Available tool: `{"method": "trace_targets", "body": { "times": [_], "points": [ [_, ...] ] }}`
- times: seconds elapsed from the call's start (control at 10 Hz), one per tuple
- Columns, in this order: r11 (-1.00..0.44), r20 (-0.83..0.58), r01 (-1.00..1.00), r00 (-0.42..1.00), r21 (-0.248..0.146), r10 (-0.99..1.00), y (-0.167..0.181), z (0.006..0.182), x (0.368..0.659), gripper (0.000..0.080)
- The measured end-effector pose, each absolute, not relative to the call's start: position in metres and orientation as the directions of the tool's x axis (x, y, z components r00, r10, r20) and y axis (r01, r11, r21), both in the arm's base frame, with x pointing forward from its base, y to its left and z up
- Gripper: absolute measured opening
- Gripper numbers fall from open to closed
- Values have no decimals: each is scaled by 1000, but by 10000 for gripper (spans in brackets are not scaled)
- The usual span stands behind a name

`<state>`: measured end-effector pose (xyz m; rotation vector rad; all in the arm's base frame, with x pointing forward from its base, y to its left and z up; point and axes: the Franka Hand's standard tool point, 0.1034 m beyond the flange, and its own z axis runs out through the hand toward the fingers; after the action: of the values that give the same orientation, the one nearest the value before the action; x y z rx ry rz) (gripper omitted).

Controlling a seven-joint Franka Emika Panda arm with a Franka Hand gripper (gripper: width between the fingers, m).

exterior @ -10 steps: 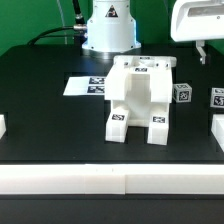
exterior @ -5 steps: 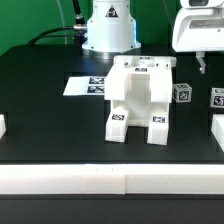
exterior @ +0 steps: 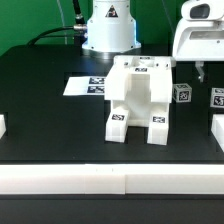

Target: Assemble chair

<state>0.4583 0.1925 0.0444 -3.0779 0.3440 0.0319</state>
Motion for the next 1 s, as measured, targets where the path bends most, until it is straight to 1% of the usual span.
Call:
{"method": "trace_targets", "body": {
  "times": [0.1, 0.5, 1.0],
  "points": [
    [-975, -28, -220, 975, -40, -219, 193, 42, 458, 649],
    [-977, -37, -213, 977, -25, -212, 193, 26, 453, 649],
    [-977, -49, -212, 976, -14, -211, 192, 18, 448, 649]
  ]
}}
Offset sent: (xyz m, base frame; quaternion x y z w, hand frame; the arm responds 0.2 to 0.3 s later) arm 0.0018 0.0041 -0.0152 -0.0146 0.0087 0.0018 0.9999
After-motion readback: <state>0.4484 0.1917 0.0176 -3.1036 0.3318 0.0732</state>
